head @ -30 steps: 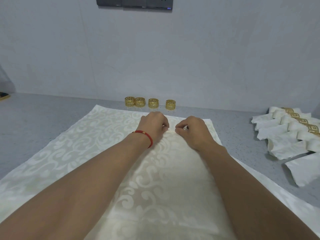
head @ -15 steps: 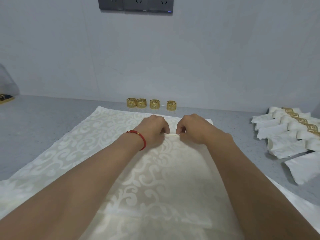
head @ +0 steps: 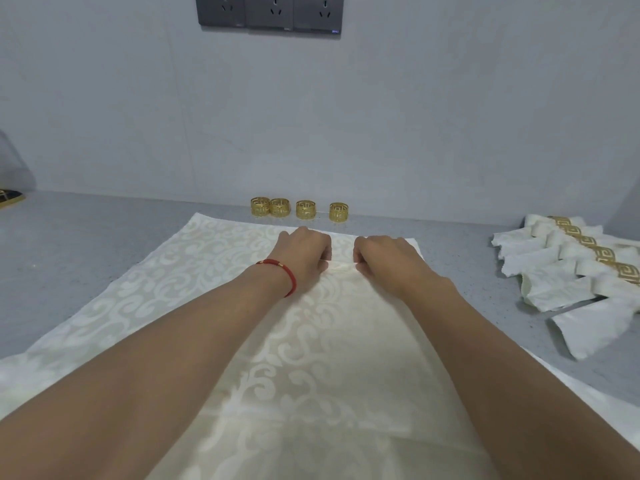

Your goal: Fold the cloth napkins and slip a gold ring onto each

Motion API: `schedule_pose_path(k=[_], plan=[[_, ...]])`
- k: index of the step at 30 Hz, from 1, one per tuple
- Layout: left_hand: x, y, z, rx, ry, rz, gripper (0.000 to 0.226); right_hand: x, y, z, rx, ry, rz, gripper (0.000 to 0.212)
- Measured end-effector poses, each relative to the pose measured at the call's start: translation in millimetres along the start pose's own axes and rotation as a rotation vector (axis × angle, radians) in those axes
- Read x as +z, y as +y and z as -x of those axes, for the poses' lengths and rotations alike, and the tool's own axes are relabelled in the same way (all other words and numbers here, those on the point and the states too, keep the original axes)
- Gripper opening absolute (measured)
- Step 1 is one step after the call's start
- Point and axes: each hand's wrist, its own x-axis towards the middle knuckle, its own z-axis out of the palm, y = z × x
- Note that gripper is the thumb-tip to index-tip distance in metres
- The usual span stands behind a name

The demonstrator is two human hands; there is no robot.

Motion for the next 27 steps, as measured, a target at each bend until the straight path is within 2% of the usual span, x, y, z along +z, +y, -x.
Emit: schedule_pose_path(k=[4,6,7,9,11,13,14,17,21,25,27], plan=[[-8,6,8,0.321,0.030,-0.409,0.020,3,-2,16,-0.193,0.139,0.228,0.027],[-10,6,11,0.394,0.001,-0.506,0.023,2,-1,23,-0.186,0.099,0.178,0.029],[-8,6,13,0.380,-0.005,-0.481,0.022,2,1,26,-0.140,0.063,0.074,0.029],[0,2,17,0.223,0.040,-0.200,0.021,5,4,33,-0.005,0.081,-0.234,0.028],[8,-2,24,-0.022,0.132,0.197,0.025,12,4,39,0.130,0.220,-0.516,0.027],[15,-7,28,-0.174,0.219,0.444,0.026,21,6,39,0.205,0.277,-0.612,0.024],[17,-8,28,-0.173,0.218,0.449,0.027,24,7,38,0.235,0.259,-0.590,0.021],[18,-8,26,-0.090,0.150,0.301,0.022,26,8,33,0.316,0.188,-0.459,0.014],[17,-5,29,-0.051,0.188,-0.009,0.011,19,2,37,0.317,0.236,-0.416,0.012],[13,-2,39,0.128,0.274,-0.242,0.027,15,4,45,0.111,0.308,-0.115,0.024],[5,0,44,0.179,0.210,-0.306,0.030,11,6,50,-0.016,0.300,0.034,0.036]])
